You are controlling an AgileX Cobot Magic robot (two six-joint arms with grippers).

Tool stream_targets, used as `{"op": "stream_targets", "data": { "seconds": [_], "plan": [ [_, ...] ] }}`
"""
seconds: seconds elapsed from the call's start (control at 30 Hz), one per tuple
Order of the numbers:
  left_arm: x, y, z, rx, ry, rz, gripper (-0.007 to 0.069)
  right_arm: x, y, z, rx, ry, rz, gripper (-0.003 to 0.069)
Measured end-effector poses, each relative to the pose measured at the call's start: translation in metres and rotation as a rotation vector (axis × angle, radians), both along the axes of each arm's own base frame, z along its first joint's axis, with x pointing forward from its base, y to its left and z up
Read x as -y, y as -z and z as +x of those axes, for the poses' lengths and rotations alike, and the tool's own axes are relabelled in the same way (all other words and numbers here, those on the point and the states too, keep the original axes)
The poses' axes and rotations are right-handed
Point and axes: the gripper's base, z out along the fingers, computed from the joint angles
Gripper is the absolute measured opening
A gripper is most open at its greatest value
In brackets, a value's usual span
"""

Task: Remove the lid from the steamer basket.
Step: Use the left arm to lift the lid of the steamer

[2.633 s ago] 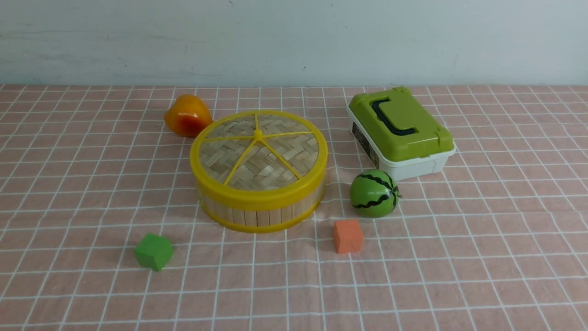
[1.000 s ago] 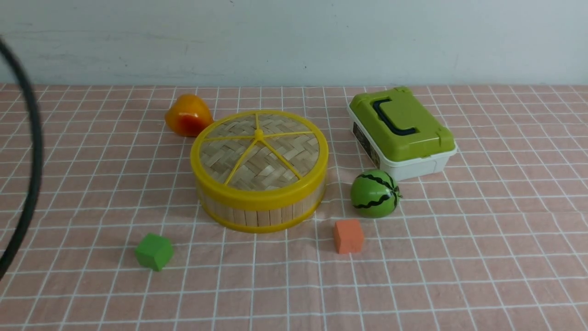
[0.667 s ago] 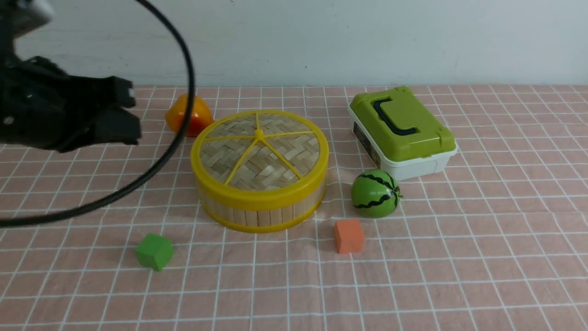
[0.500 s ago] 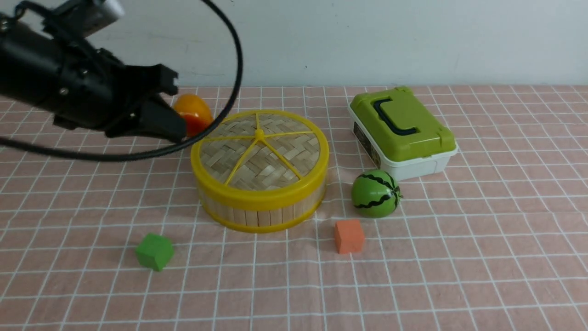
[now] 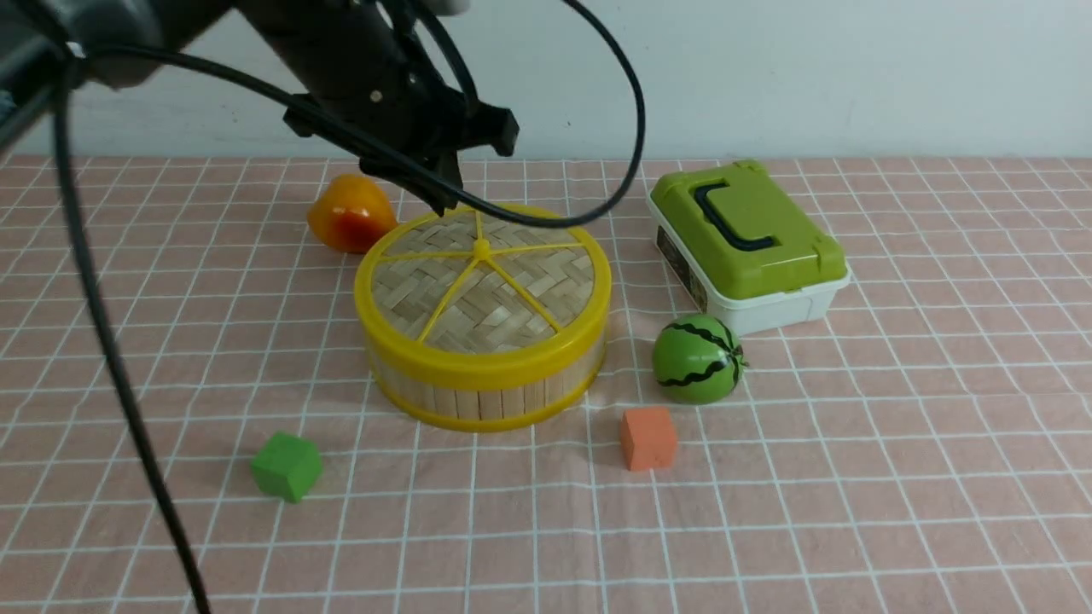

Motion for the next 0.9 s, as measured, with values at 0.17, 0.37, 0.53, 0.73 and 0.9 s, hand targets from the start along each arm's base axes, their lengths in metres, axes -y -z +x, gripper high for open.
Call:
{"op": "stream_targets", "data": {
  "seconds": [0.17,0.37,0.53,0.73,0.9],
  "plan": [
    [0.019,0.038,0.021,0.028,0.008,0.122,0.026,0.0,0.0,0.0,0.0,0.0,0.0,0.0241],
    [0.029,0.059,0.037,0.074,-0.075,0.058,0.0381,0.0,0.0,0.0,0.0,0.0,0.0,0.0241],
    [0.032,0.068,0.044,0.088,-0.11,0.032,0.0356,0.0,0.0,0.0,0.0,0.0,0.0,0.0241],
    [0.034,0.073,0.048,0.101,-0.138,0.005,0.0293,0.0,0.0,0.0,0.0,0.0,0.0,0.0241],
    [0.035,0.084,0.052,0.094,-0.134,0.018,0.0279,0.0,0.0,0.0,0.0,0.0,0.0,0.0241]
  ]
}}
